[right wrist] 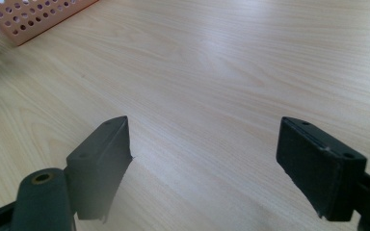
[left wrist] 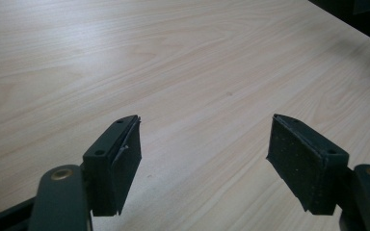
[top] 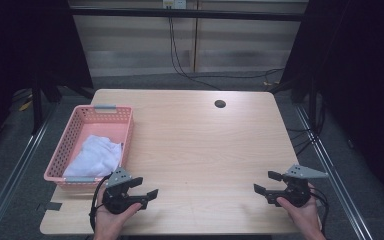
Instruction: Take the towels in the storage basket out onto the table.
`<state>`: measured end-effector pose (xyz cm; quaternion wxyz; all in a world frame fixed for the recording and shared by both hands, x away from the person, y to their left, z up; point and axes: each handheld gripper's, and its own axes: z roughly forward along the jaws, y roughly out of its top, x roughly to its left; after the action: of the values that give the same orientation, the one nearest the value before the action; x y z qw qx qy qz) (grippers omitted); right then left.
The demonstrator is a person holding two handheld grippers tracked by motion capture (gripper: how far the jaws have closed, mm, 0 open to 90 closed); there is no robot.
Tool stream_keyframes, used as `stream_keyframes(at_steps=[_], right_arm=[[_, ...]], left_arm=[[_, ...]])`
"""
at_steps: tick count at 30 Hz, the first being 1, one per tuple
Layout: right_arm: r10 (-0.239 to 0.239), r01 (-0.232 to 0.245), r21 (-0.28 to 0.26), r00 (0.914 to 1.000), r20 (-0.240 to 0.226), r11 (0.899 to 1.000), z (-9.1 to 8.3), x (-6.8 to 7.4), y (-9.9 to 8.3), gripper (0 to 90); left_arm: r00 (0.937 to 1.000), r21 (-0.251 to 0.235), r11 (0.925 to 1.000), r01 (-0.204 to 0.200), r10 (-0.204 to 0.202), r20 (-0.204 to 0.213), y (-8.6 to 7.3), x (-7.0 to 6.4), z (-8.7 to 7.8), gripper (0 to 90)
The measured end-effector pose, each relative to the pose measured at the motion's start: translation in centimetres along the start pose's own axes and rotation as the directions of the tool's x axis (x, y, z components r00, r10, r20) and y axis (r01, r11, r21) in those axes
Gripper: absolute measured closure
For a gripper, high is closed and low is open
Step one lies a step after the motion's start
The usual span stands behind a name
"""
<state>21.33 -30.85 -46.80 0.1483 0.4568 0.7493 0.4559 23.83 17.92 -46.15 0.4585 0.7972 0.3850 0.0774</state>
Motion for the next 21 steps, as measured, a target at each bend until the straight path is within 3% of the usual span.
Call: stream_keyframes(at_steps=[11, 16, 21], right_arm=[[0.002, -0.002, -0.001, 1.0000, 0.003, 1.000, 0.01, -0.21, 0.02, 19.7], [0.006, -0.006, -0.001, 1.0000, 0.000, 1.000, -0.15, -0.08, 0.01, 19.7], [-0.007, 0.007, -0.008, 1.0000, -0.007, 1.000, -0.29, 0.19, 0.06, 19.8]], left_arm=[[1.0000, -0.001, 1.0000, 0.006, -0.006, 0.002, 0.03, -0.06, 0.09, 27.2], [1.0000, -0.007, 0.9999, -0.009, 0.009, 0.002, 0.07, -0.31, -0.12, 27.5], [0.9993, -0.032, 0.9994, -0.009, 0.010, 0.036, 0.10, -0.65, -0.89, 30.3]])
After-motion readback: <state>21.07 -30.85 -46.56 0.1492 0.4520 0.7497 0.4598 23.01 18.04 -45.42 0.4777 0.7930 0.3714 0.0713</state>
